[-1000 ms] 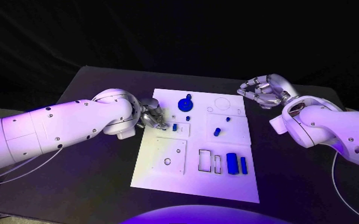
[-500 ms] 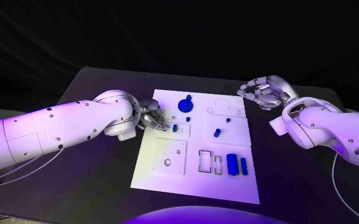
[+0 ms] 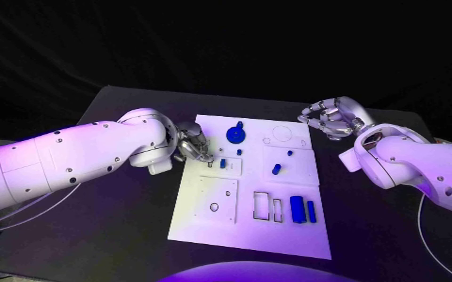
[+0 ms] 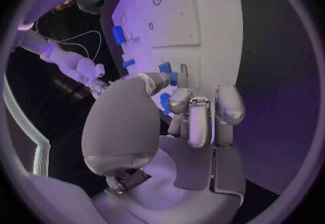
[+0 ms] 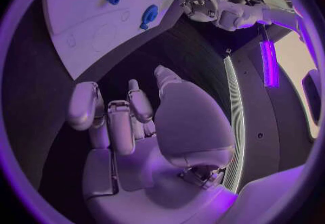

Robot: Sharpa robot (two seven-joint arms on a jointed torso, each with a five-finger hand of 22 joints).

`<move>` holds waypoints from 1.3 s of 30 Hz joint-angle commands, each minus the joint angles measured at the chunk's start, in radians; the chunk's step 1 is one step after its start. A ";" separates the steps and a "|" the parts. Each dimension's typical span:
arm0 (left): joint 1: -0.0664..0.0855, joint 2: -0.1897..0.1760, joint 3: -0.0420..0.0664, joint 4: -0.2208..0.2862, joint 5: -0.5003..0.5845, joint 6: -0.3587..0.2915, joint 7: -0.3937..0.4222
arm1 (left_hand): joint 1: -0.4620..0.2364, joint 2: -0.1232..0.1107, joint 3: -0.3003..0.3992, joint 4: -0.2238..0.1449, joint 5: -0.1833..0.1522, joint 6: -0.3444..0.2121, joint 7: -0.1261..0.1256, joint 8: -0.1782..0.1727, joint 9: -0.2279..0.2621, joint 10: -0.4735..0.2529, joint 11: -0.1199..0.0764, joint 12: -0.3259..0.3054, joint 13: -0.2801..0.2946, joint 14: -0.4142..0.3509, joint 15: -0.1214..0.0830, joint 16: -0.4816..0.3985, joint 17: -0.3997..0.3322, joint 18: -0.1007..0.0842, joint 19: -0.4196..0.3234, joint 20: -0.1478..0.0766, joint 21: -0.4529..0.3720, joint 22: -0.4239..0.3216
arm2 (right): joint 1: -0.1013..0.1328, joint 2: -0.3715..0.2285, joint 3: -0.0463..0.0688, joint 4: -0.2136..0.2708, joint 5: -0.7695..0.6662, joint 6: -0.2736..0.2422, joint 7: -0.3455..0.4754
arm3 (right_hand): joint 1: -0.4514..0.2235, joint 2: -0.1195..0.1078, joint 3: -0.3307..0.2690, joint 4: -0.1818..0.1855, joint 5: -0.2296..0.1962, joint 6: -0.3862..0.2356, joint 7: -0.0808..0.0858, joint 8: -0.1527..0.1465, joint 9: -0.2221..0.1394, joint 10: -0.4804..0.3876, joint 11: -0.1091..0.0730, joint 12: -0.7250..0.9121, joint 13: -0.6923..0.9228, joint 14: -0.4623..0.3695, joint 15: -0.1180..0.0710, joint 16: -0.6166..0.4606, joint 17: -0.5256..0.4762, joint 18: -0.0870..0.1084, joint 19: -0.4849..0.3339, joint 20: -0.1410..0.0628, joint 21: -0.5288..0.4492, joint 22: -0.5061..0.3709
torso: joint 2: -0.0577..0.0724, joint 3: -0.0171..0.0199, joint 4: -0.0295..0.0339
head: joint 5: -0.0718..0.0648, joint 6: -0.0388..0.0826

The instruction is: Assemble the parts on the task board

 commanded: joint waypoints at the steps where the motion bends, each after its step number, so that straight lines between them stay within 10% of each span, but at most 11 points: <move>1: 0.017 0.000 0.002 -0.004 0.036 0.070 0.003 | -0.006 -0.003 0.147 -0.153 0.004 0.010 0.001 0.003 0.008 0.009 0.001 -0.004 -0.002 0.062 0.009 0.002 0.086 0.002 0.000 0.007 0.002 -0.002 | -0.001 0.001 0.000 -0.002 -0.004 0.012 0.005 | -0.002 0.011 -0.007 0.000 0.005 -0.007 -0.002 0.003 0.001 -0.005 -0.001 -0.001 0.000 0.045 -0.005 -0.004 0.010 0.006 -0.004 -0.003 -0.005 0.000 | 0.001 -0.0003 0.0000 | 0.001 0.001; 13: 0.064 0.026 0.004 -0.061 0.106 0.203 -0.001 | -0.020 0.017 0.168 -0.160 -0.006 0.001 0.007 -0.001 0.009 -0.005 0.007 -0.022 -0.027 0.061 0.014 0.001 0.084 0.005 -0.013 0.009 -0.006 -0.017 | -0.004 0.004 0.000 -0.005 -0.004 0.012 0.005 | -0.003 0.011 -0.008 0.000 0.006 -0.007 -0.002 0.004 0.001 -0.006 -0.001 -0.002 -0.002 0.045 -0.005 -0.004 0.011 0.006 -0.004 -0.003 -0.005 0.000 | 0.001 -0.0004 0.0000 | 0.003 0.001; 24: 0.081 0.079 -0.008 -0.159 0.198 0.390 -0.018 | -0.093 0.114 0.175 -0.163 -0.048 -0.066 0.020 0.033 0.074 -0.051 0.021 -0.038 -0.065 0.056 0.026 -0.005 0.071 0.011 -0.040 0.020 -0.025 -0.046 | -0.005 0.006 0.000 -0.005 -0.004 0.012 0.005 | -0.004 0.012 -0.009 0.000 0.006 -0.007 -0.002 0.005 0.001 -0.004 -0.001 0.000 0.000 0.045 -0.005 -0.004 0.011 0.006 -0.004 -0.003 -0.006 0.000 | -0.001 0.0002 0.0010 | 0.005 -0.003; 39: 0.085 0.133 -0.029 -0.181 0.068 0.402 -0.020 | -0.157 0.152 0.213 -0.205 -0.052 -0.116 0.023 0.087 0.149 -0.068 0.024 -0.001 -0.041 0.052 0.030 -0.007 0.066 0.013 -0.048 0.023 -0.030 -0.053 | -0.005 0.006 0.000 -0.005 -0.004 0.010 0.006 | -0.003 0.012 -0.009 -0.001 0.008 -0.008 -0.002 0.005 0.001 -0.005 -0.001 0.000 0.000 0.046 -0.005 -0.004 0.012 0.006 -0.004 -0.003 -0.006 0.000 | 0.002 -0.0017 -0.0001 | 0.006 -0.005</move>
